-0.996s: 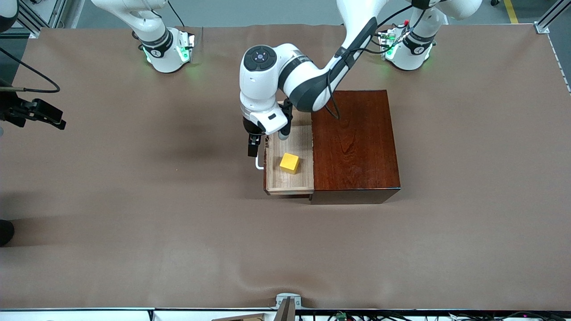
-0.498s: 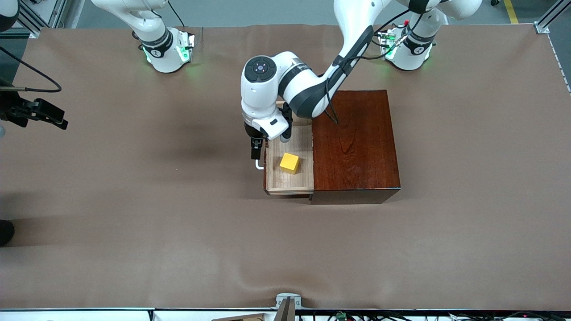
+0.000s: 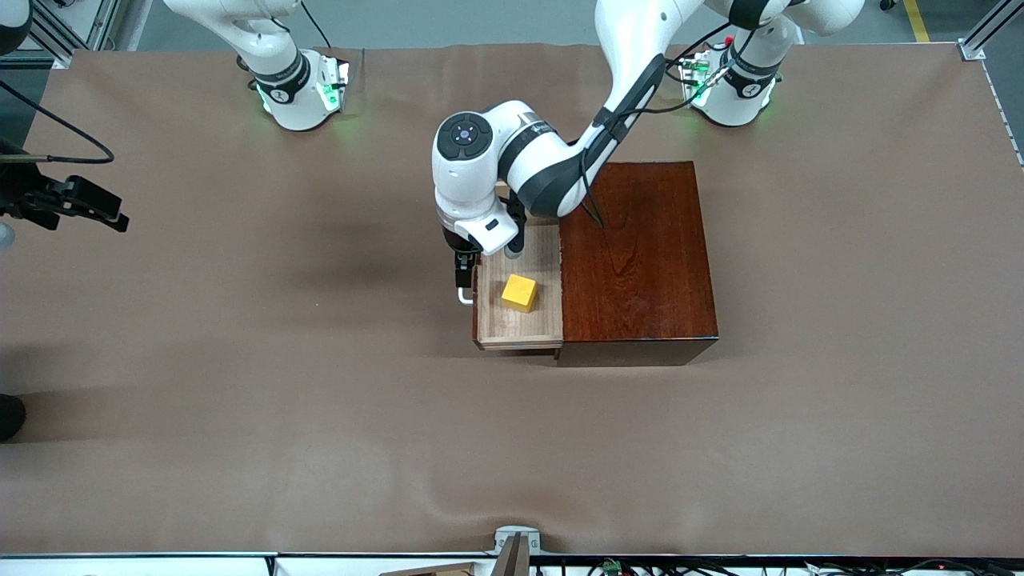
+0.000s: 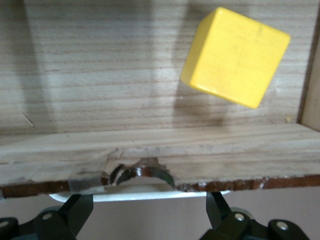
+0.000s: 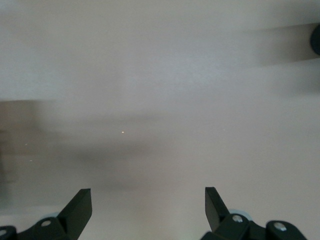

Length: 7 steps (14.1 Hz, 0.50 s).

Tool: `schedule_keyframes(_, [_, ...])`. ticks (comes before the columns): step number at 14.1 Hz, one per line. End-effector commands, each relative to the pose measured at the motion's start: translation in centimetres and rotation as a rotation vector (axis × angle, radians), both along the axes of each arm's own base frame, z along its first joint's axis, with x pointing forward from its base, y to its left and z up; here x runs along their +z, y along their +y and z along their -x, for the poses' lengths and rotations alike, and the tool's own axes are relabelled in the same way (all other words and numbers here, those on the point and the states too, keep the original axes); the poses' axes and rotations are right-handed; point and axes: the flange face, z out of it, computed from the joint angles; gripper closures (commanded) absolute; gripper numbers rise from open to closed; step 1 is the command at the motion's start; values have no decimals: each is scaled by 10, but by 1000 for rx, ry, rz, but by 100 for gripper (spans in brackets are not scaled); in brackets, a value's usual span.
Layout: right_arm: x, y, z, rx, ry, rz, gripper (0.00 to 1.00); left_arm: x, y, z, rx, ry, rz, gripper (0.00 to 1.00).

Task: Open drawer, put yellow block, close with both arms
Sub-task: 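Push the drawer shut into the box with the left gripper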

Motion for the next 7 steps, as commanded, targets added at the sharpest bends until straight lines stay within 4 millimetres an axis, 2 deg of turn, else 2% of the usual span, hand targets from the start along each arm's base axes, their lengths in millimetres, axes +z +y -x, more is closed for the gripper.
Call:
schedule_keyframes(1, [3, -6, 6, 16, -9, -27, 0, -3, 2, 1, 10, 31, -32, 0])
schedule_keyframes(7, [5, -6, 6, 14, -12, -25, 0, -1, 26, -7, 25, 81, -137, 0])
